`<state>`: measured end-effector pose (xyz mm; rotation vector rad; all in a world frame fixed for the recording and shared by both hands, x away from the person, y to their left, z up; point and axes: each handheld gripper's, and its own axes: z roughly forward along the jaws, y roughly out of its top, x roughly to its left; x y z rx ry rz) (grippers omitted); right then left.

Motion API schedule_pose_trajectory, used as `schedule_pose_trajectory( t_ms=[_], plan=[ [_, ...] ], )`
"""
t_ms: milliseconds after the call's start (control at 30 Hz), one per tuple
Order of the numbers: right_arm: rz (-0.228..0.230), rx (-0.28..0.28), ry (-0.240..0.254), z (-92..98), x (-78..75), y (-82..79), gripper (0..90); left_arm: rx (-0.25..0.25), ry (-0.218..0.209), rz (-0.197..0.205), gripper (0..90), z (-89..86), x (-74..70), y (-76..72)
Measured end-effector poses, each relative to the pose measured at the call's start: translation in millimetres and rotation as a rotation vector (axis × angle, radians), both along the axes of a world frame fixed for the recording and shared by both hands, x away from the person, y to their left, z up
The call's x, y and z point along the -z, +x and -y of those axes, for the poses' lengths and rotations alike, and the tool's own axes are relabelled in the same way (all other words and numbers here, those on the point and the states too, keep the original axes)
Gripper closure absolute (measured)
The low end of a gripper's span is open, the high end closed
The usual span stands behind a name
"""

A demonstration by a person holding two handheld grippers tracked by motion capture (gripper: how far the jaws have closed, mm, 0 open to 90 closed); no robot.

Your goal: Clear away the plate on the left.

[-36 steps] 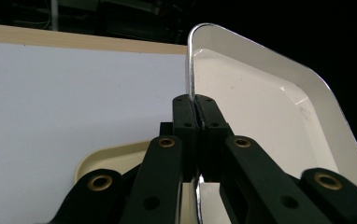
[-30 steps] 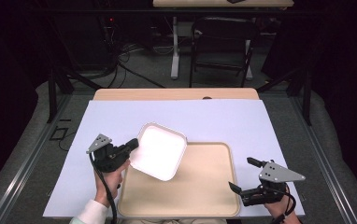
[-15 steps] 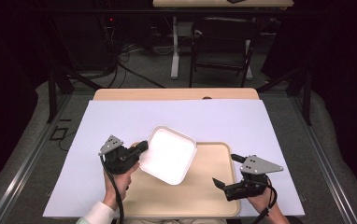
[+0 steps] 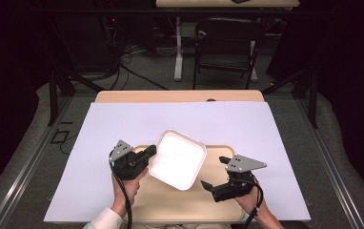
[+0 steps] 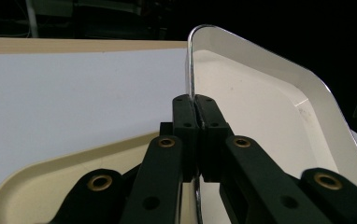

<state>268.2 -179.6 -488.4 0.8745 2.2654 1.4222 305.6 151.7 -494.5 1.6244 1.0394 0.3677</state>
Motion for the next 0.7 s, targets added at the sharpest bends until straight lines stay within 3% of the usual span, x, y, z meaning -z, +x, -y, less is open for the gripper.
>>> schedule_pose_trajectory(
  t_ms=[200, 300, 567, 700],
  plan=[
    [-0.057, -0.013, 0.020, -16.8, 3.0, 8.3, 2.0, -0.003, 0.007, 0.010, 88.0, 3.1, 0.5, -1.4],
    [-0.064, -0.015, 0.014, -24.2, 4.1, 11.4, 3.8, -0.004, 0.009, 0.017, 88.0, 4.3, 0.7, -2.7],
    [-0.102, 0.074, 0.006, -32.3, 7.9, 17.3, 31.1, -0.014, 0.007, 0.022, 87.9, 4.6, 1.3, -4.2],
    [-0.121, 0.089, 0.019, -29.1, 7.9, 19.0, 40.4, -0.008, 0.009, 0.019, 87.8, 5.9, 1.5, -5.2]
  ],
)
